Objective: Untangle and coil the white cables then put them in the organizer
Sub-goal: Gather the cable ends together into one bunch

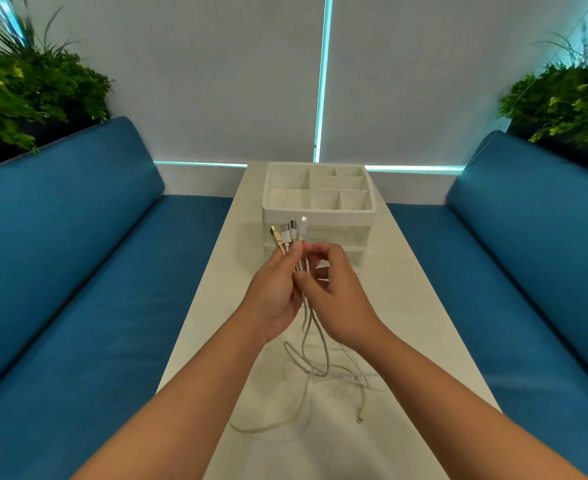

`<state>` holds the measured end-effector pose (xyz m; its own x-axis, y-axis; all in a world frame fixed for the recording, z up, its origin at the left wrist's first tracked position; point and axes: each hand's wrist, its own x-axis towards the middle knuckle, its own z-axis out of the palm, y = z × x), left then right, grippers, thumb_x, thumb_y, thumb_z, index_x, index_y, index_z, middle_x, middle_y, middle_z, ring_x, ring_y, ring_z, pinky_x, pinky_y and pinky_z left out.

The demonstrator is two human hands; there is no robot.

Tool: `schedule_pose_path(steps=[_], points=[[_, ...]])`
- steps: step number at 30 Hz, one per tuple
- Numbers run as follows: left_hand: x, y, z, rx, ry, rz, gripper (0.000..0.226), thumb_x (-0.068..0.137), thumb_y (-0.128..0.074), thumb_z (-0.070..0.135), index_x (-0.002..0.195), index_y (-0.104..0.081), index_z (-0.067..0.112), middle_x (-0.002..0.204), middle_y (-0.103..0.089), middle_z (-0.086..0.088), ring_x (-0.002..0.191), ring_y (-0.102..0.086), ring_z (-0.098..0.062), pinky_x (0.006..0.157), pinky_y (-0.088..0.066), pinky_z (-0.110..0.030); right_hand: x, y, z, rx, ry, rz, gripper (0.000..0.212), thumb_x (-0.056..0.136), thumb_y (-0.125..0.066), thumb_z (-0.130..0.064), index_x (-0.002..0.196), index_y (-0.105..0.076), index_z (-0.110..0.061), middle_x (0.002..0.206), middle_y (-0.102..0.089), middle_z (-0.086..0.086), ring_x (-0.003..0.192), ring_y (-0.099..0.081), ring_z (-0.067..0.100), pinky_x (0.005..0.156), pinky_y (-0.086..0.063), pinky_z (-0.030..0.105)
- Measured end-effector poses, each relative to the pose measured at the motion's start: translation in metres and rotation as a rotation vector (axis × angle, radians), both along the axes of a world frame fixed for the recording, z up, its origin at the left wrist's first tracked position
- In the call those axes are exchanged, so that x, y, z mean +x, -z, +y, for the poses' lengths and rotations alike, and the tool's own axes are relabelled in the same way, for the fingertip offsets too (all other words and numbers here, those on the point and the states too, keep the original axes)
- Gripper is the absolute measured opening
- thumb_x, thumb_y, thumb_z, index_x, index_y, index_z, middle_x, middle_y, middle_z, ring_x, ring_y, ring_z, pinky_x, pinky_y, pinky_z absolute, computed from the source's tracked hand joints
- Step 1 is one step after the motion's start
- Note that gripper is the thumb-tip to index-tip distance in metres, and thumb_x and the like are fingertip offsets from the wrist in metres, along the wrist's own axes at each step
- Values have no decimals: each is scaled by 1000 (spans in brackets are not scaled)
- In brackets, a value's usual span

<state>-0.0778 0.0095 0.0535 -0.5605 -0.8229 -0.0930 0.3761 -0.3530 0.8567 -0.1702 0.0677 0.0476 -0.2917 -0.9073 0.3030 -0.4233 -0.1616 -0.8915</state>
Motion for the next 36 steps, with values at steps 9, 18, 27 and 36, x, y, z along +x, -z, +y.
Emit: schedule_pose_path(steps=[9, 18, 27, 36], points=[[17, -1, -6, 16, 68, 26, 22, 104, -42, 29, 98, -57, 15, 87, -69, -8, 71, -67, -19, 62, -56, -30, 0, 9, 1, 27, -92, 381, 28, 97, -51, -40, 104, -61, -15, 116, -40, -11, 90, -57, 6, 83, -52, 30], [17, 1, -6, -45, 141, -100, 21, 103, -44, 31, 96, -58, 16, 131, -57, -30, 106, -60, -32, 102, -46, -51, -26, 7, 4, 247, -53, 467, 22, 87, -56, -22, 72, -47, -34, 67, -51, -9, 59, -47, 6, 56, -35, 24], [14, -8, -17, -195, 125, -518, 29, 104, -36, 42, 103, -51, 17, 114, -66, -23, 111, -63, -30, 80, -60, -46, -46, 6, 3, 394, -5, 389, 8, 82, -64, -17, 79, -58, -13, 65, -53, -3, 53, -43, 11, 52, -34, 23], [-1, -6, -14, -318, -78, -335, 37, 106, -33, 38, 89, -57, 16, 88, -63, 4, 96, -57, -14, 105, -38, -39, -49, 16, -1, 460, -165, 412, 18, 95, -55, -35, 98, -66, -22, 150, -36, 17, 144, -26, 22, 93, -31, 28]])
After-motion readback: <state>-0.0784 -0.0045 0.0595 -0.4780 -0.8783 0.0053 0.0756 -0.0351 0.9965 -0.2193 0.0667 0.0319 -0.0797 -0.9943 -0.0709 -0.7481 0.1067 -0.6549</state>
